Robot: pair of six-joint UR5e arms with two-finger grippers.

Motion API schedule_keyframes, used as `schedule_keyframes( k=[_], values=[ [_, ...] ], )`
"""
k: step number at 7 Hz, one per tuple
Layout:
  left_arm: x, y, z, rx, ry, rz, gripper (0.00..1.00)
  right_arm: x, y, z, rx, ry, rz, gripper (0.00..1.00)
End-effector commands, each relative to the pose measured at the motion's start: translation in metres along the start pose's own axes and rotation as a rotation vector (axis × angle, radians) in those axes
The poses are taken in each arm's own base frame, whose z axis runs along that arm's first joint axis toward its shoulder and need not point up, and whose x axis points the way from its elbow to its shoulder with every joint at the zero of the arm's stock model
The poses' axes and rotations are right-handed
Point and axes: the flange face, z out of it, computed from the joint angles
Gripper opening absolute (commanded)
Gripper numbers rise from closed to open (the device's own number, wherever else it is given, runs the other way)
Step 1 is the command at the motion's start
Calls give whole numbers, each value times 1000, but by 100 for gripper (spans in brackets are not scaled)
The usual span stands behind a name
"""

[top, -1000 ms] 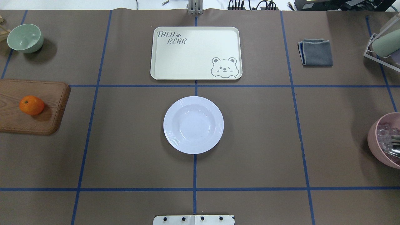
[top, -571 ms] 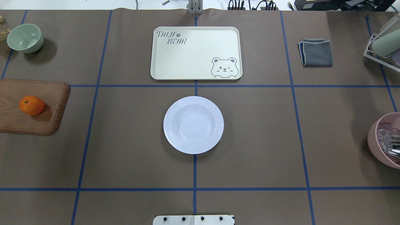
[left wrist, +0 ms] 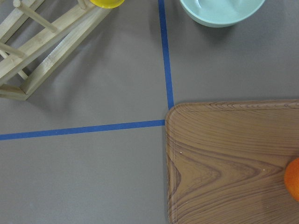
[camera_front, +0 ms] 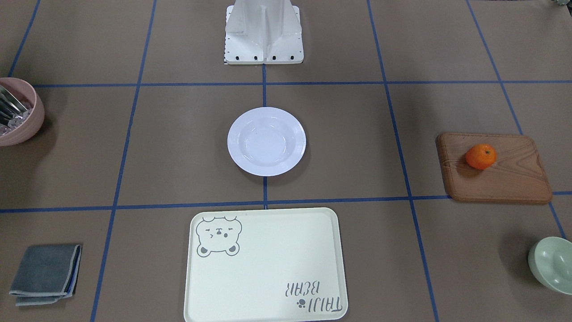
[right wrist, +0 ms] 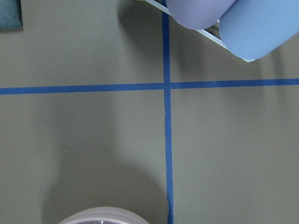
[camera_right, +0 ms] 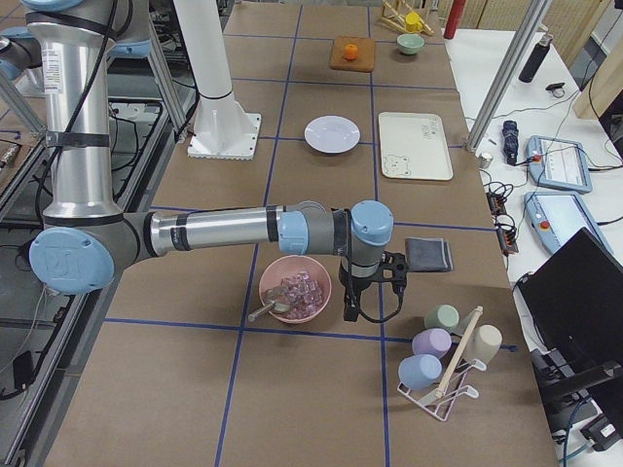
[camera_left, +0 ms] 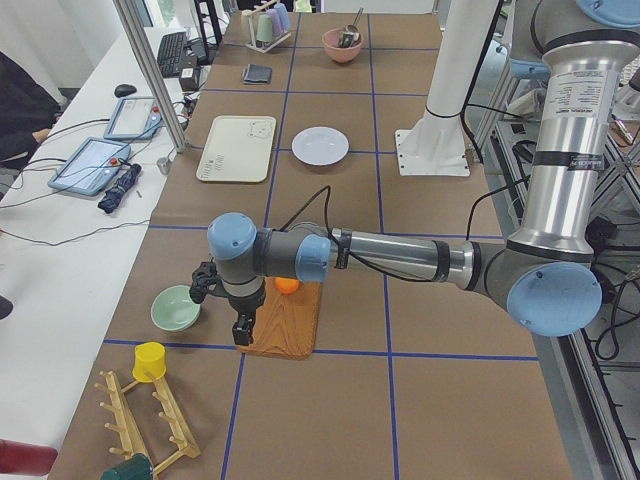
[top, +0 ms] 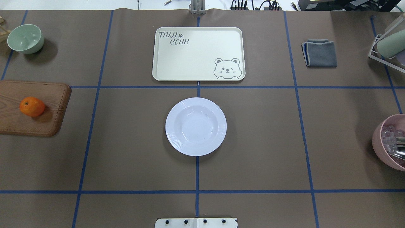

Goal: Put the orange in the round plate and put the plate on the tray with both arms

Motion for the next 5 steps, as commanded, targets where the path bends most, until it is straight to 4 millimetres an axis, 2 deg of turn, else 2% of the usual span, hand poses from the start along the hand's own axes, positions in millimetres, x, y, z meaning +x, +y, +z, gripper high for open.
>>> schedule_keyframes(
  k=[1, 2, 3, 4, 5],
  values=[
    [21, -8, -12, 25, 2, 39, 99, -5, -3, -5, 12, 0, -8, 100],
    [57, -14, 3, 2, 12, 104, 99, -15, -14, -15, 31, 3, -28, 100],
    [87, -32, -8, 29, 22, 84, 99, -19, -15, -18, 37, -9, -24, 100],
    [124, -40, 9, 13, 41, -5, 99, -16, -14, -15, 33, 2, -19, 100],
    [171, -39, 40, 2, 60, -74, 99, -15, -12, -15, 34, 1, -18, 100]
  ],
)
